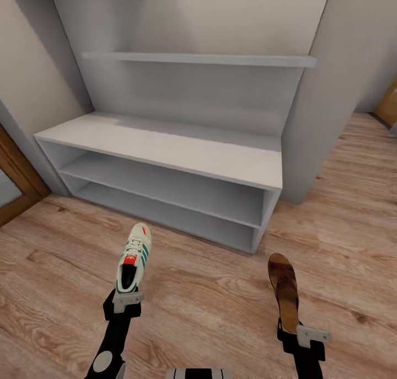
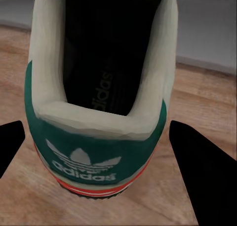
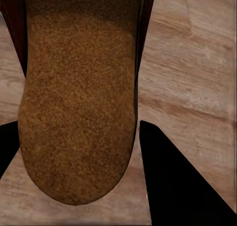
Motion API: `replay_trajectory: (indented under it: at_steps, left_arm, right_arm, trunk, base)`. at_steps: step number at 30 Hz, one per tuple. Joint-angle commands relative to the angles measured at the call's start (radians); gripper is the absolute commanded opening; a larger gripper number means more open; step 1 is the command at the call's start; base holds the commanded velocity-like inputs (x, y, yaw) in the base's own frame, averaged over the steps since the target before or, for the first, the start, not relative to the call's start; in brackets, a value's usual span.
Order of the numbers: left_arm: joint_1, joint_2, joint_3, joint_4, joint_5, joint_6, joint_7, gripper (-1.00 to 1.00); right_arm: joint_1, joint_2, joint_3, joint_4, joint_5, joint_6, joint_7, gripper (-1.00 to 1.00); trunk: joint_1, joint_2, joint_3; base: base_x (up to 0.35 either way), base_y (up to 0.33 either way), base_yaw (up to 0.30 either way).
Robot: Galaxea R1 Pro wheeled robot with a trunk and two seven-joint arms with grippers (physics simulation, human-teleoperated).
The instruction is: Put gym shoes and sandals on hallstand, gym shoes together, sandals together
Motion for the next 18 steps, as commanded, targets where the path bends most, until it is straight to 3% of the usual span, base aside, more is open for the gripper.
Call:
replay_trajectory:
  at_steps: [1,8,18]
  left_arm:
    - [0.000,0.000,0.000,0.000,-0.001,0.000,0.001,-1.00]
    - [0.000,0.000,0.000,0.000,-0.001,0.000,0.001,-1.00]
    - [0.000,0.000,0.000,0.000,-0.002,0.000,0.001,-1.00]
  right_arm:
    - [0.000,0.000,0.000,0.000,-0.003,-0.001,0.001,-1.00]
    - [0.000,0.000,0.000,-0.002,-0.003,-0.002,0.001,-1.00]
    - [0.001,0.001,0.000,-0.007,-0.003,-0.002,-0.001,-1.00]
  trunk:
    - [0.000,0.000,0.000]
    - [0.000,0.000,-0.002]
    - [0.000,0.000,-0.002]
  base:
    - [0.000,0.000,-0.287]
    - [0.000,0.000,-0.244]
    - [0.000,0.000,-0.052]
